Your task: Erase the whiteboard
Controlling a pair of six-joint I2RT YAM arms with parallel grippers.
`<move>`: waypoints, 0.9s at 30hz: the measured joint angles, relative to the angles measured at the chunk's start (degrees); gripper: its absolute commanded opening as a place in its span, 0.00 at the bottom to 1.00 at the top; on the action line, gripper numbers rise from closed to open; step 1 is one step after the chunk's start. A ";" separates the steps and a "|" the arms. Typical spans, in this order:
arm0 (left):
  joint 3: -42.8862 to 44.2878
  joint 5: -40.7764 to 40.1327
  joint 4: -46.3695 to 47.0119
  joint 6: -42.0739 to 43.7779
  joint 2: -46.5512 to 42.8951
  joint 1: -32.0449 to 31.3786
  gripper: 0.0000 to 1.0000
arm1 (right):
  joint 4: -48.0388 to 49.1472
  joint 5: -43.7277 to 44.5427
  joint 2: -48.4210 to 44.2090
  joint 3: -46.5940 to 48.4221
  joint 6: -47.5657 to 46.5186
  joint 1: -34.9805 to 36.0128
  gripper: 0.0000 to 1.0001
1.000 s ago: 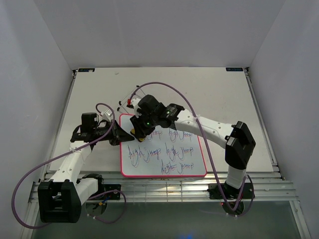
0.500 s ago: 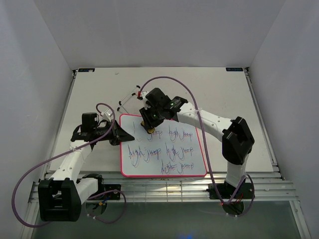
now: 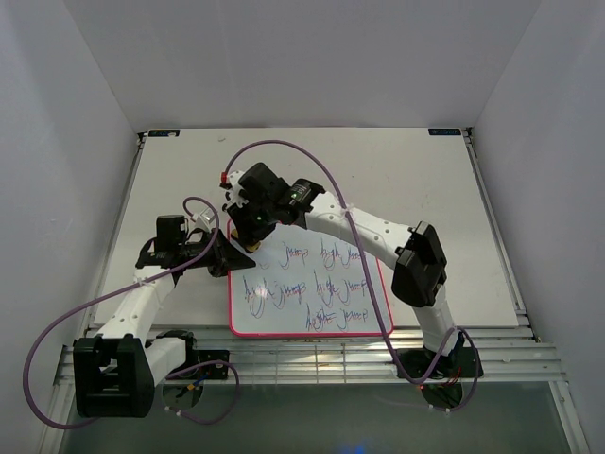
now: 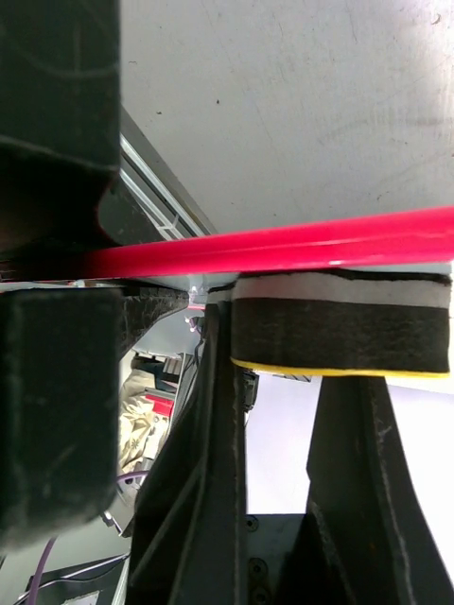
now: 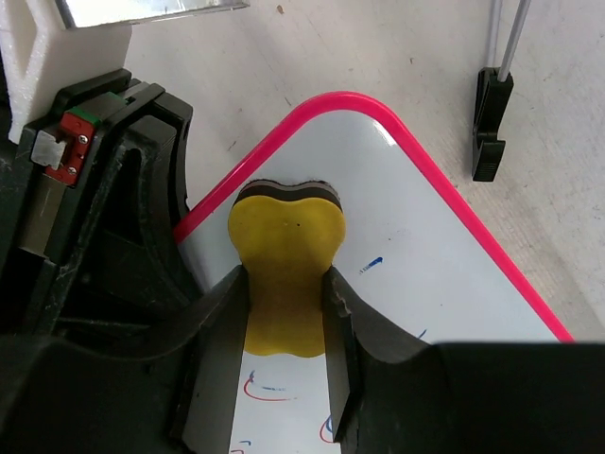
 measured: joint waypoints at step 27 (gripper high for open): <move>-0.24 0.33 0.24 -0.04 -0.55 0.02 0.00 | 3.96 0.52 -5.49 -10.95 1.11 -3.56 0.35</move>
